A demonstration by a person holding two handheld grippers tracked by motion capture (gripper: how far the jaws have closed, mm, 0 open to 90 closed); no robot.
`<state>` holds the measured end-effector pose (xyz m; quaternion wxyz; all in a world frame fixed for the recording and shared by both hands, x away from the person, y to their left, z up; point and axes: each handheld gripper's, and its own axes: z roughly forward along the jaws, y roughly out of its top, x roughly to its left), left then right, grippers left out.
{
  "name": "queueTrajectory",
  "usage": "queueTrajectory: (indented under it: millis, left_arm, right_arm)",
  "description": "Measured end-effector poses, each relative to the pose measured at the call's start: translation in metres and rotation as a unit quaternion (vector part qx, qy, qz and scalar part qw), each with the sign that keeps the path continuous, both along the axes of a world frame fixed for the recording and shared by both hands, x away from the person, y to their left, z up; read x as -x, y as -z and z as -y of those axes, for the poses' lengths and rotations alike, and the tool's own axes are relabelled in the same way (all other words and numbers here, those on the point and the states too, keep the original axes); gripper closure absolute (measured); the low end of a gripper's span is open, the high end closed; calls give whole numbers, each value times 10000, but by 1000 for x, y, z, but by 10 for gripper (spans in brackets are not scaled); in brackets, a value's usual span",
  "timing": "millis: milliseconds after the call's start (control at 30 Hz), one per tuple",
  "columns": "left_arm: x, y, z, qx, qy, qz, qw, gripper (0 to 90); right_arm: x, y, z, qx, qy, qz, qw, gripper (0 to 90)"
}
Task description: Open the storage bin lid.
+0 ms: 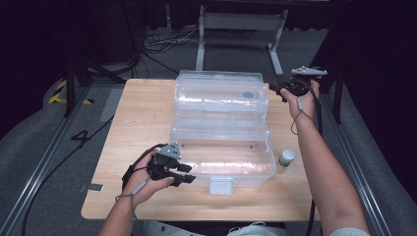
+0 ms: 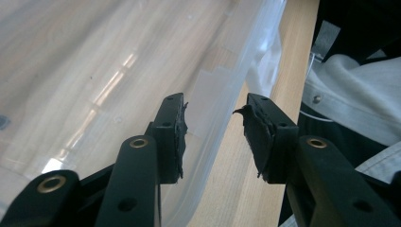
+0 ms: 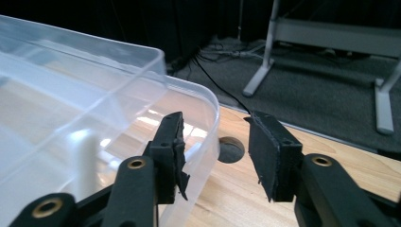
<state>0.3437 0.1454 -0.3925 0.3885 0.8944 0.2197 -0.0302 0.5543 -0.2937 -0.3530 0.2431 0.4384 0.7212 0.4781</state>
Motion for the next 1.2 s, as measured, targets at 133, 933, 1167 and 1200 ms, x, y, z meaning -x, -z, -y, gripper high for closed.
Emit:
queueTrajectory:
  millis: [133, 933, 1167, 1200]
  left_arm:
    - [-1, -7, -10, 71, -172, 112, 9998, 555]
    - [-5, -17, -47, 115, -864, 188, 9960, 505]
    - [-7, -21, -57, 93, -1036, 227, 9943, 497]
    - [-8, -20, -58, 88, -1062, 237, 9940, 495]
  right_arm:
    - [20, -4, 1, 145, -226, 135, 9995, 535]
    - [101, -25, 11, 133, -938, 363, 9948, 484]
    - [113, -28, 25, 125, -888, 323, 9954, 485]
    - [115, -28, 27, 113, -834, 369, 9958, 485]
